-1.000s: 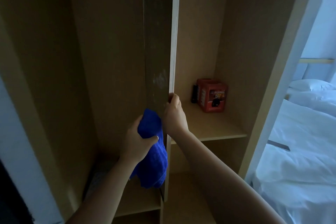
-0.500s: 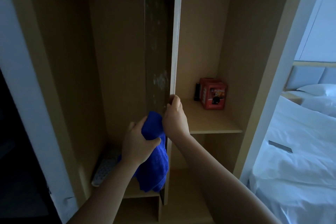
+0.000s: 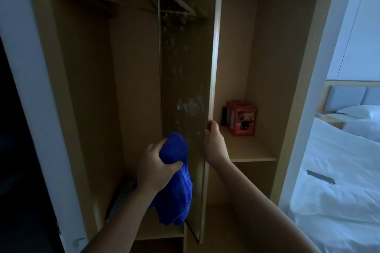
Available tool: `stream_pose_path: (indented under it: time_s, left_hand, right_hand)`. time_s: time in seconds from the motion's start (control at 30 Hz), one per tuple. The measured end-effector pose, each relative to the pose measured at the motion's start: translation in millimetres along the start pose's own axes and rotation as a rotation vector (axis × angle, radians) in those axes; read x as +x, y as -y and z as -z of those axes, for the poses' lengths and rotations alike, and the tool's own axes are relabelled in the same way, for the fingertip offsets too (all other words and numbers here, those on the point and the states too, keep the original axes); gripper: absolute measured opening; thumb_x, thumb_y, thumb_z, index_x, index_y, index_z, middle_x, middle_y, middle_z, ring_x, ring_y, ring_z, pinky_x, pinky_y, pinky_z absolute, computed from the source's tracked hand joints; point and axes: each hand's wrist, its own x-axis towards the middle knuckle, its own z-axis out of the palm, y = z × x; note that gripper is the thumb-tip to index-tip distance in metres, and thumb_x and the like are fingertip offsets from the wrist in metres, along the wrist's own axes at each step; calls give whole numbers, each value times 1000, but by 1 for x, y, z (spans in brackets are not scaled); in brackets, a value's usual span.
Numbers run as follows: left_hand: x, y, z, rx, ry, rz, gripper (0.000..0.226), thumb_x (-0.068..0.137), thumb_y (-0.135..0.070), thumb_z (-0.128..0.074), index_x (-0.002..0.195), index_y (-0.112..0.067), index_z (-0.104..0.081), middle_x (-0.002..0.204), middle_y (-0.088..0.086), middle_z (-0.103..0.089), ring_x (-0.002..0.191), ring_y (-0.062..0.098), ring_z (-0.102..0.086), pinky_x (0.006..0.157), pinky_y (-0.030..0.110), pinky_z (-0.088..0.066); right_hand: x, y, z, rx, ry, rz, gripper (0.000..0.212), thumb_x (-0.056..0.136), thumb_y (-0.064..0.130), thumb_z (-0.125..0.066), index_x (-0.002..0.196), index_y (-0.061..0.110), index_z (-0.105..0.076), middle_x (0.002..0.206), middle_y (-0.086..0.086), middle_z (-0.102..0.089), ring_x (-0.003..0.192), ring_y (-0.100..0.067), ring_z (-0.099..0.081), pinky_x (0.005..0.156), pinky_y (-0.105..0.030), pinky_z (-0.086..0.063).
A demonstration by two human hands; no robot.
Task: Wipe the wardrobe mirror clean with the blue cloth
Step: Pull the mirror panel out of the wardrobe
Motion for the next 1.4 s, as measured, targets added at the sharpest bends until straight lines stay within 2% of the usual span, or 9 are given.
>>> stream_pose_path:
  time_s: [0.13,0.2,0.3,0.4,0.53,0.77,0.9,1.07,1.4]
  left_hand:
    - [15,2,-5,-32,16,2,67,66,-20,-78,127,-26,-53,111,-9,-49,98,9,-51,80,25,-38]
    - [22,5,-6,-44,15,1,67,65,-18,-78,126,-27,-53,112,-9,-50,96,8,-49,80,24,-37]
    - [35,12,-7,-41,7,-6,58,63,-16,-79,117,-26,-58,107,-8,-51,93,10,-51,78,25,-37]
    - [51,17,-8,-37,14,-15,54,63,-16,-78,112,-27,-59,102,-8,-51,89,10,-52,73,23,-37]
    - [71,23,-13,-43,21,-52,52,62,-15,-78,105,-34,-58,99,-9,-53,87,7,-54,69,11,-35]
    - [95,24,-38,5,19,-41,64,65,-23,-77,125,-28,-55,106,-5,-54,93,13,-54,76,23,-37]
    - [106,24,-51,13,-17,-21,67,65,-25,-78,127,-27,-53,108,-4,-54,99,17,-56,80,28,-42]
    - [112,21,-66,17,-82,-4,69,65,-25,-78,129,-26,-52,119,-5,-52,109,17,-52,88,29,-43]
    - [107,26,-78,51,-166,32,72,65,-24,-79,130,-26,-50,119,-5,-52,113,17,-50,92,32,-44]
  right_hand:
    - [17,-17,15,-1,-34,3,29,100,13,-31,128,13,-40,102,-3,-58,72,-6,-56,48,-11,-39]
    - [26,-25,21,-11,-61,4,30,101,12,-31,129,10,-40,100,-4,-56,72,-6,-55,48,-7,-38]
    - [38,-34,25,0,-92,1,30,99,7,-35,128,6,-42,99,-7,-57,84,-21,-56,65,-19,-40]
    - [55,-47,27,-24,-115,-2,38,97,1,-35,135,4,-37,99,-3,-54,89,-15,-50,77,-23,-38]
    - [83,-66,31,-30,-131,-37,37,100,8,-31,136,8,-39,110,-9,-60,92,-20,-58,69,-23,-42]
    - [123,-85,35,-93,-96,-47,32,101,11,-26,129,9,-42,105,-10,-58,82,-18,-56,59,-24,-46]
    - [153,-95,34,-101,-31,-47,34,100,10,-28,130,13,-43,103,-9,-61,90,-26,-62,73,-37,-50]
    - [176,-106,32,-53,31,-19,34,100,13,-27,125,20,-49,103,-10,-66,87,-27,-65,78,-46,-54]
    - [201,-114,25,0,80,38,32,101,7,-30,125,6,-50,107,-14,-60,91,-22,-56,76,-29,-43]
